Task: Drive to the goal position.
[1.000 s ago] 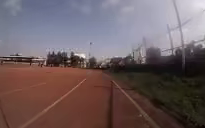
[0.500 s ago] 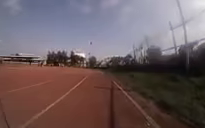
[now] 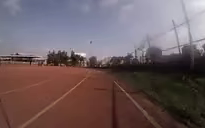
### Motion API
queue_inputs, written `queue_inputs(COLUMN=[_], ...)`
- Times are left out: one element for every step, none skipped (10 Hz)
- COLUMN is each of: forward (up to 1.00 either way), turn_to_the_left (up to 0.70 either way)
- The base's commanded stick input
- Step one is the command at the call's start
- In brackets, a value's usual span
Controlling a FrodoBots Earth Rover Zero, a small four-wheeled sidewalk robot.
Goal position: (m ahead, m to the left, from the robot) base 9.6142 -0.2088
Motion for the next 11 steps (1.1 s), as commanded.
queue_inputs(forward=[0.5,0.5,0.5,0.5,0.5,0.5,0.5,0.5,0.5,0.5,0.5], turn_to_the_left=[0.0,0.0,0.0,0.0,0.0,0.0,0.0,0.0,0.0,0.0,0.0])
